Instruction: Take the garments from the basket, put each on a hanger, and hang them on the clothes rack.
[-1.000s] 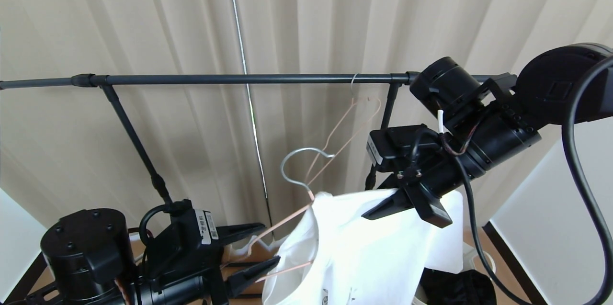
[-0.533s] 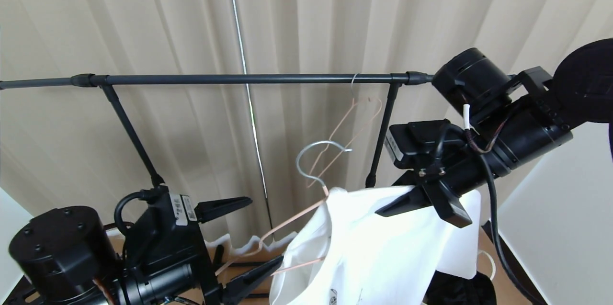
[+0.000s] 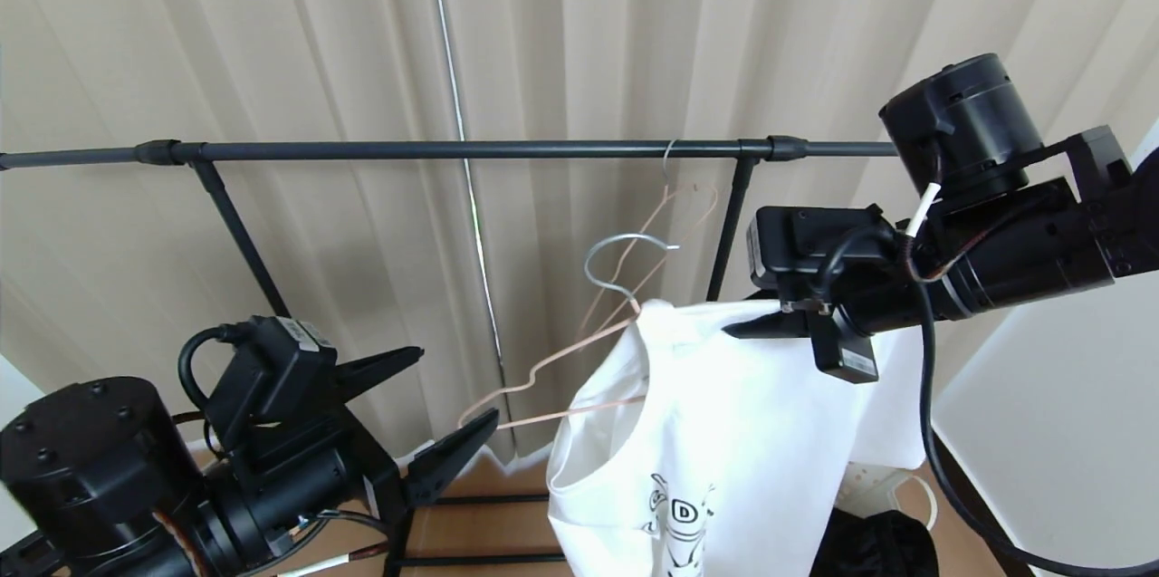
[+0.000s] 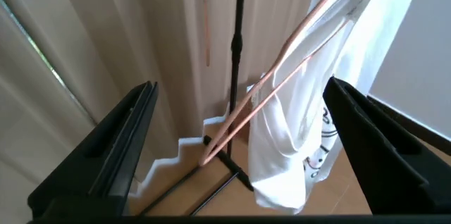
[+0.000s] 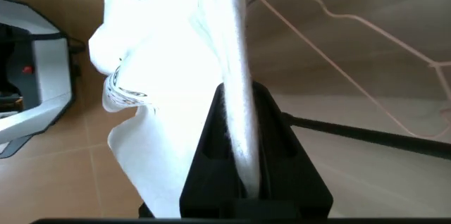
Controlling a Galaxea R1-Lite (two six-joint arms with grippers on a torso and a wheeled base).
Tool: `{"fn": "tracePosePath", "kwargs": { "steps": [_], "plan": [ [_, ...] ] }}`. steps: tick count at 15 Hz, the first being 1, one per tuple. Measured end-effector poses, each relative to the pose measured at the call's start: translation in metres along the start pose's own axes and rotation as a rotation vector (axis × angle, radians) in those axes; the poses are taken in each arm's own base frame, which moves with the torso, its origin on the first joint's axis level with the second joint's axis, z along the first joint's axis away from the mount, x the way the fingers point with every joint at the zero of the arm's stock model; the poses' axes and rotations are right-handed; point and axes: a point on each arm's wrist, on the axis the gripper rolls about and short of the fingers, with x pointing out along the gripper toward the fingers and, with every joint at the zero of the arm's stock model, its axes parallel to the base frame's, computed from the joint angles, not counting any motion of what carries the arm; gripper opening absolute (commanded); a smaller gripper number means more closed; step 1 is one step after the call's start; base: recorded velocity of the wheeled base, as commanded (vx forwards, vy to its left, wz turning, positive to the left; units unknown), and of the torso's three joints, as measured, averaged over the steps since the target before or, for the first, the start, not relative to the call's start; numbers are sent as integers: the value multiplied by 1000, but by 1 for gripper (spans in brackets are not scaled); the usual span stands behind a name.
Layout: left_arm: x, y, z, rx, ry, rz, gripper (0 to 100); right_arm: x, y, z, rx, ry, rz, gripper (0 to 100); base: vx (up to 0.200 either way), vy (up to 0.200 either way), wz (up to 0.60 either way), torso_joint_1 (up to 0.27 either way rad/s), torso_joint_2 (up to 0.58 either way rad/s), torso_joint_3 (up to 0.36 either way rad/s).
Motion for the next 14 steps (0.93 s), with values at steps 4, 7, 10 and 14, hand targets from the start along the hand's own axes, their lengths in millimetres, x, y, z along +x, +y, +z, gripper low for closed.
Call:
{"fn": "tracePosePath", "kwargs": {
  "steps": [4, 7, 10, 14],
  "plan": [
    [14, 3, -15, -99, 221, 119, 100, 1, 4, 2, -10, 3, -178, 0, 0, 0, 0, 0, 0, 0],
    [22, 3, -13, -131, 288, 171, 100, 6, 6, 7, 56, -34, -306, 0, 0, 0, 0, 0, 0, 0],
    [25, 2, -9, -162, 279, 195, 100, 17, 17, 17, 135, -42, -360, 0, 0, 0, 0, 0, 0, 0],
    [30, 1, -6, -176, 294, 258, 100, 21, 25, 29, 202, -102, -387, 0, 0, 0, 0, 0, 0, 0]
  ]
}}
